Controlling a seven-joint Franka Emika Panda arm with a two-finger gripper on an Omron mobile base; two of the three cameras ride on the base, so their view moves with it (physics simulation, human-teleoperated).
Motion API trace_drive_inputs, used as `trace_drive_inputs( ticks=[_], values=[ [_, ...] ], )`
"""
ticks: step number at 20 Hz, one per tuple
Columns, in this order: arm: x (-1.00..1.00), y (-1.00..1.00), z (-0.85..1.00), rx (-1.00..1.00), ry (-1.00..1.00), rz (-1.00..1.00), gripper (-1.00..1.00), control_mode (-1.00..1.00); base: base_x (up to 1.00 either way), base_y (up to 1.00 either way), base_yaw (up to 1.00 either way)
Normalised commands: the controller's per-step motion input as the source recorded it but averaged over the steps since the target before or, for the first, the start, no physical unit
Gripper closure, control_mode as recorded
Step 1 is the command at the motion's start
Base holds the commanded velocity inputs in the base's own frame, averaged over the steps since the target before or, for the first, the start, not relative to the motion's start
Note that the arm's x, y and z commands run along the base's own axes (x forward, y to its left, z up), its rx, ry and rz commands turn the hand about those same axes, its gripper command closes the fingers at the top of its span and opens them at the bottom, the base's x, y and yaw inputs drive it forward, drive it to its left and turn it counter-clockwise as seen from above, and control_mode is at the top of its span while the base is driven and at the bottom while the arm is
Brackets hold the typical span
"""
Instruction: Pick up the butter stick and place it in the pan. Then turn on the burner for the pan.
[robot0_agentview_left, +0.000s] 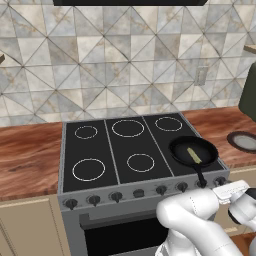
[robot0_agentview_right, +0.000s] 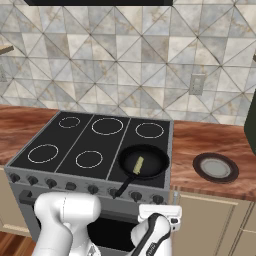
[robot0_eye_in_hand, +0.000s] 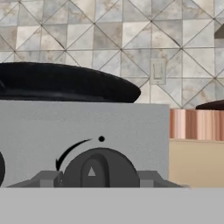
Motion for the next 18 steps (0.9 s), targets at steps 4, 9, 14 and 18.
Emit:
trace_drive_inputs(
  ticks=[4, 9, 14, 18],
  values=[
    [0.00, 0.00, 0.00, -0.17, 0.00, -0.02, 1.00, -1.00, 0.00, 0.00, 0.00],
    [0.00, -0.03, 0.00, -0.17, 0.00, -0.04, 1.00, -1.00, 0.00, 0.00, 0.00],
    [0.00, -0.02, 0.00, -0.19, 0.01, -0.05, 1.00, -1.00, 0.00, 0.00, 0.00],
    [0.00, -0.02, 0.00, -0.22, 0.03, -0.05, 1.00, -1.00, 0.00, 0.00, 0.00]
  ],
)
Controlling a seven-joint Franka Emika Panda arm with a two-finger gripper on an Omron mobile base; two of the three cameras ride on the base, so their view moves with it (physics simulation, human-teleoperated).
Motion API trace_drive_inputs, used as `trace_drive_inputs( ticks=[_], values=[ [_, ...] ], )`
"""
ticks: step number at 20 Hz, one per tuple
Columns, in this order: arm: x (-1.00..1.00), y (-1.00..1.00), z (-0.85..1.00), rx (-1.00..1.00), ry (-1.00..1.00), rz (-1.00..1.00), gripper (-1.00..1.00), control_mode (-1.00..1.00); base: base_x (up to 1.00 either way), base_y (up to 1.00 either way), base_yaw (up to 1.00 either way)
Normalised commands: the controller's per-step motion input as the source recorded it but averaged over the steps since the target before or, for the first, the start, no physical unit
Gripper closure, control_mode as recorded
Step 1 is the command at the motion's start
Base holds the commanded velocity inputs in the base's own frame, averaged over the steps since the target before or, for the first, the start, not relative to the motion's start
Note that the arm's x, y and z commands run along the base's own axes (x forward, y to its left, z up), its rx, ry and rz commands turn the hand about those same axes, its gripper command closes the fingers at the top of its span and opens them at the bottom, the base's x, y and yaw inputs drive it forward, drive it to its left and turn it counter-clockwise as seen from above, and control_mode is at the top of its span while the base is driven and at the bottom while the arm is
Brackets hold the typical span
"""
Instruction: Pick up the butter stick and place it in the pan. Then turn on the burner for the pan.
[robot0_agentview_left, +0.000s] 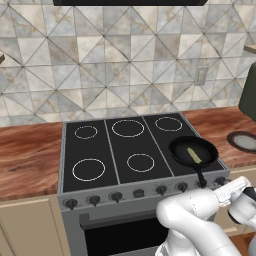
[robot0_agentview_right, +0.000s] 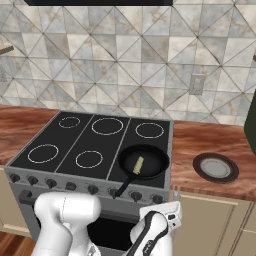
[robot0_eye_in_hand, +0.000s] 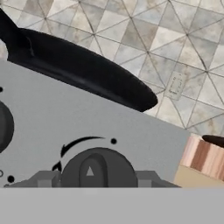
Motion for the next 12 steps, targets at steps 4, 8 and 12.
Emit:
trace_drive_inputs(
  ticks=[4, 8, 12],
  values=[
    [0.00, -0.02, 0.00, -0.21, 0.03, -0.06, 1.00, -1.00, 0.00, 0.00, 0.00],
    [0.00, -0.04, 0.00, -0.22, 0.04, -0.07, 1.00, -1.00, 0.00, 0.00, 0.00],
    [0.00, -0.06, 0.00, -0.22, 0.05, -0.08, 1.00, -1.00, 0.00, 0.00, 0.00]
  ],
)
